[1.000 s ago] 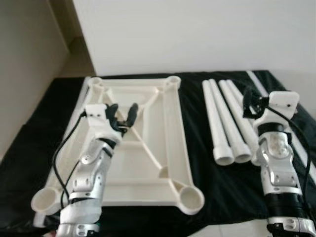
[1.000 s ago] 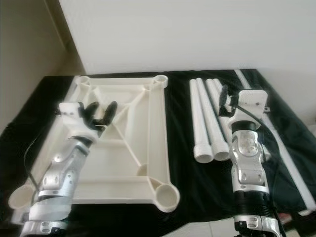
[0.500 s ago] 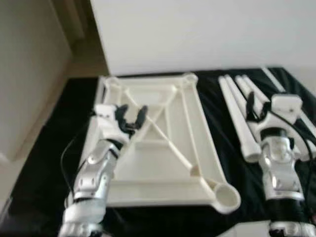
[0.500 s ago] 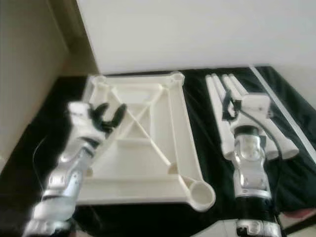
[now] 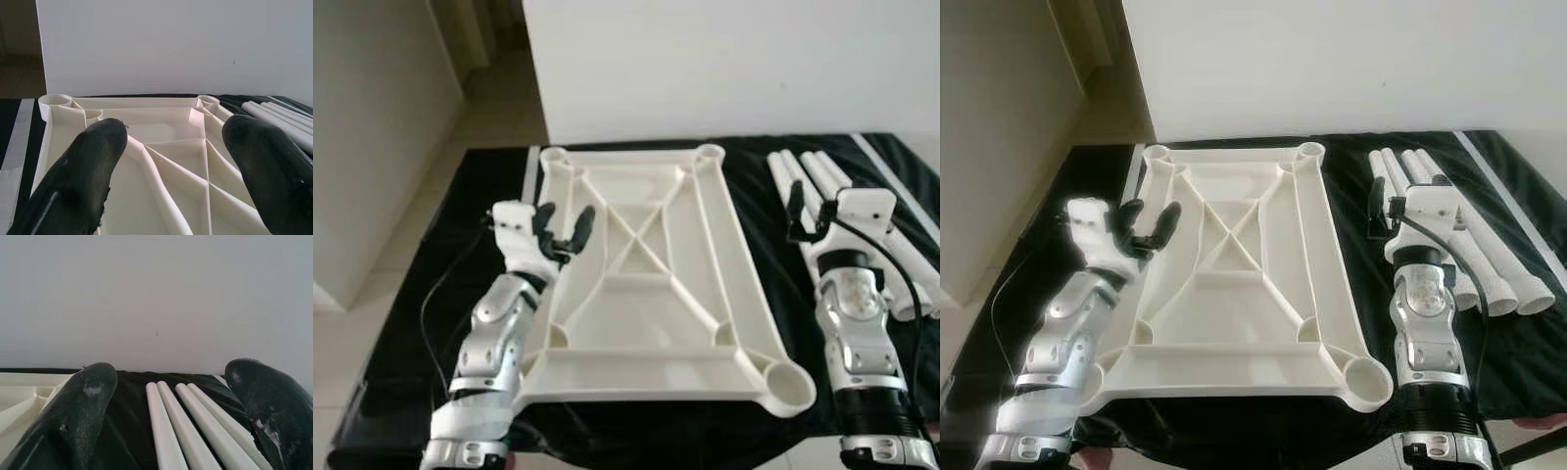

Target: Building children table

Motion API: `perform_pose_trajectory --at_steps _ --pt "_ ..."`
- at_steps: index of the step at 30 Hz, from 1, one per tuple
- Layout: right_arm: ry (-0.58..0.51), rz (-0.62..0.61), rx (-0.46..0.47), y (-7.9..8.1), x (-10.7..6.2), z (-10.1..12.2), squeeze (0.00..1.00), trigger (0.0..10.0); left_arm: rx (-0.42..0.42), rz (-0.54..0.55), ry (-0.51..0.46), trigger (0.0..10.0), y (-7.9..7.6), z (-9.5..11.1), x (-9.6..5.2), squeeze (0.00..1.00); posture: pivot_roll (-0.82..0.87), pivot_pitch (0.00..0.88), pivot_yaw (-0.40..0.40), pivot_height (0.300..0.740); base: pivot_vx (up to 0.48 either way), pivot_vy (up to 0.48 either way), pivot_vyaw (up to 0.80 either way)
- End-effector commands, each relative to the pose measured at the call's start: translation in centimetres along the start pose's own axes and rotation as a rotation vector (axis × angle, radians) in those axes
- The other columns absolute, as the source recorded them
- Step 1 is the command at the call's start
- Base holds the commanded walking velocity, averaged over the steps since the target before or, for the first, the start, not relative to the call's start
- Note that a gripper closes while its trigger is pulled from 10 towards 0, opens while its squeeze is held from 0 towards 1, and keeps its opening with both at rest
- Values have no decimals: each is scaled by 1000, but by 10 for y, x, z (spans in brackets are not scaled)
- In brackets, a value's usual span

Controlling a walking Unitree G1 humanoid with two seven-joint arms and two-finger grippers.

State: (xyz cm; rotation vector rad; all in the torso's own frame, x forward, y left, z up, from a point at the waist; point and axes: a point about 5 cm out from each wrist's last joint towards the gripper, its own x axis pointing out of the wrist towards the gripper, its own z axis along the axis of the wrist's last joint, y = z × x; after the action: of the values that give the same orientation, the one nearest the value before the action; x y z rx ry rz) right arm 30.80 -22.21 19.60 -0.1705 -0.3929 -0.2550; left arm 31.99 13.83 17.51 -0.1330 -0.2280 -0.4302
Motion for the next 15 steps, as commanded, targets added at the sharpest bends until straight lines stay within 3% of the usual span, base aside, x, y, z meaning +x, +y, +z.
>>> perform_pose_trajectory --at_steps 1,5,13,15 --pt "33 -12 0 -1 -1 -6 0 10000 68 -48 0 10000 -6 2 1 0 3 0 22 740 0 0 0" --pt "84 -12 13 -1 1 -11 0 10000 101 -96 4 10000 -13 3 1 0 3 0 23 740 0 0 0" --pt "135 3 10 -1 1 -18 0 10000 66 -124 13 10000 -16 2 3 0 -1 0 28 740 0 0 0" --pt "200 5 41 -2 -1 -26 0 10000 53 -129 32 10000 -18 -1 3 0 -3 0 32 740 0 0 0"
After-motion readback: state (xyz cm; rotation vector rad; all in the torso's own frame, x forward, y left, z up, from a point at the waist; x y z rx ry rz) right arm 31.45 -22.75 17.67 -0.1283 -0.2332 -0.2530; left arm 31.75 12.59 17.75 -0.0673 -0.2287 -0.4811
